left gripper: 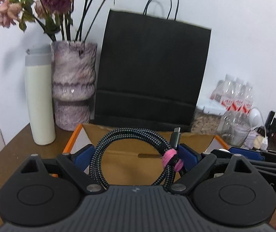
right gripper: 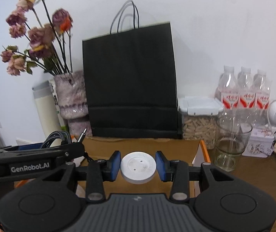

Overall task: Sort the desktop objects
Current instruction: 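Carry the cable and white lid into the cardboard box and release, then withdraw both grippers from the box back over the table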

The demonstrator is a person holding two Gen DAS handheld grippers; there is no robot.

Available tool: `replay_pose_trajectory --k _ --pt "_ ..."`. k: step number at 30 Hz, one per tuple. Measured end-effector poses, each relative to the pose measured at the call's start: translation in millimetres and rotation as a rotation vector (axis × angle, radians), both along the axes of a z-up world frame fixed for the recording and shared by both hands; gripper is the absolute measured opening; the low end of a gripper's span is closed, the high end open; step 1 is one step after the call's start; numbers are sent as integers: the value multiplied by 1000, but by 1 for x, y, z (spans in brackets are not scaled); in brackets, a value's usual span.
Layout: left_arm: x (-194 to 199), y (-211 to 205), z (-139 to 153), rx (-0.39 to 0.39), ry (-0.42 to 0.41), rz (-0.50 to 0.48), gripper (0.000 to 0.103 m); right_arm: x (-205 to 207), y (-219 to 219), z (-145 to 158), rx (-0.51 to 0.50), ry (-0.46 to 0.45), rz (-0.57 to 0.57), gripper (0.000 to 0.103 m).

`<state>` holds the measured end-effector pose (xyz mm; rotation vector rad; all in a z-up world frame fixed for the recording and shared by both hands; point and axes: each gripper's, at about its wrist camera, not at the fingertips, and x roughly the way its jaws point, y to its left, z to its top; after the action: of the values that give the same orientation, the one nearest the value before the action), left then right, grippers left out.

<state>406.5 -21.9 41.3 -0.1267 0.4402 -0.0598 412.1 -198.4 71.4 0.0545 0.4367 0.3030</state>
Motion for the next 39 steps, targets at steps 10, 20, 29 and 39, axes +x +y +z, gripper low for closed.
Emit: replay_pose_trajectory --k 10,20,29,39 --pt "13 1 -20 21 93 12 93 12 7 -22 -39 82 13 38" --pt "16 -1 -27 44 133 13 94 16 6 -30 -33 137 19 38" --pt "16 4 -24 63 125 104 103 21 3 -33 -34 174 -32 92" --pt "13 5 -19 58 109 115 103 19 1 -30 -25 170 -33 103"
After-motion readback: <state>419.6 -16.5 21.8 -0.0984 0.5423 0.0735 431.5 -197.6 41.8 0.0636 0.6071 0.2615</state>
